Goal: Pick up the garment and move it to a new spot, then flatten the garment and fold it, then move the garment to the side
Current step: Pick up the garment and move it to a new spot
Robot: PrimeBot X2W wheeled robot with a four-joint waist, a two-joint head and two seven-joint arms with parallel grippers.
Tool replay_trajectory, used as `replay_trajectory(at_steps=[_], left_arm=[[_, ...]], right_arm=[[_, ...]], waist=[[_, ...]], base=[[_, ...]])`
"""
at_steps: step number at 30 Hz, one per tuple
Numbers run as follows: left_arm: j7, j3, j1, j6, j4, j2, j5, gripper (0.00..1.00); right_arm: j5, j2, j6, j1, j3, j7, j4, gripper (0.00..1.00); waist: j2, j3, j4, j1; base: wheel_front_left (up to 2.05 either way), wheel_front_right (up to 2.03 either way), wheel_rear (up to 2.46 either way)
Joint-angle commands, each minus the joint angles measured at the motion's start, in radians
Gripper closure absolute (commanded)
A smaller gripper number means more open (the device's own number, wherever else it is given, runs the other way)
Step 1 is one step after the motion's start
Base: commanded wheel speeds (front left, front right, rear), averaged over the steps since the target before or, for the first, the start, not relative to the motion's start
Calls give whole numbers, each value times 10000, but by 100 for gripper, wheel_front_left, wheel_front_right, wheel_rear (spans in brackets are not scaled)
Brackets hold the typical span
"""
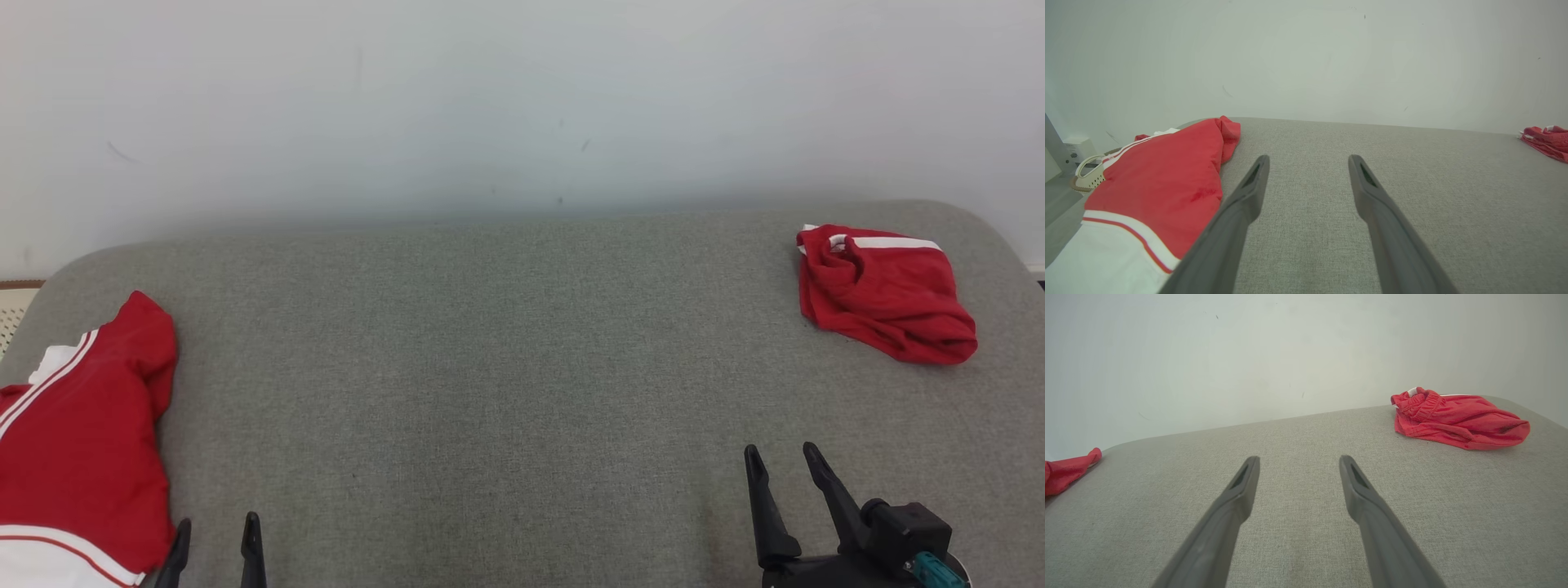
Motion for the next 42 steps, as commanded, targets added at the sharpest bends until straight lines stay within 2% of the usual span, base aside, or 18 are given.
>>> replay_trajectory(at_steps=[1,7,11,16,27,42], left_arm=[[-33,40,21,12,28,69,15,0],[-33,3,-5,71,-18,66,53,0],[-33,-42,-10,117,-28,77,71,0],[-33,9,-13,172,108,137,12,0],[28,73,231,407,13,184,-64,0],[109,58,331,511,-83,299,-174,0]], right_arm=[[-78,24,-2,118,-7,-6,-12,0],[-34,28,-2,158,-49,-29,45,0],[34,29,-2,181,-8,-37,78,0],[74,6,-2,165,50,-34,130,0],[195,-34,-2,57,263,-14,342,0],[301,-69,-2,-87,555,-103,522,0]], waist=[[0,1,6,0],[0,4,147,0],[0,18,491,0],[0,10,1030,0],[0,-125,2689,0],[0,-146,4019,0]], base=[[0,0,0],[0,0,0],[0,0,0],[0,0,0],[0,0,0],[0,0,0]])
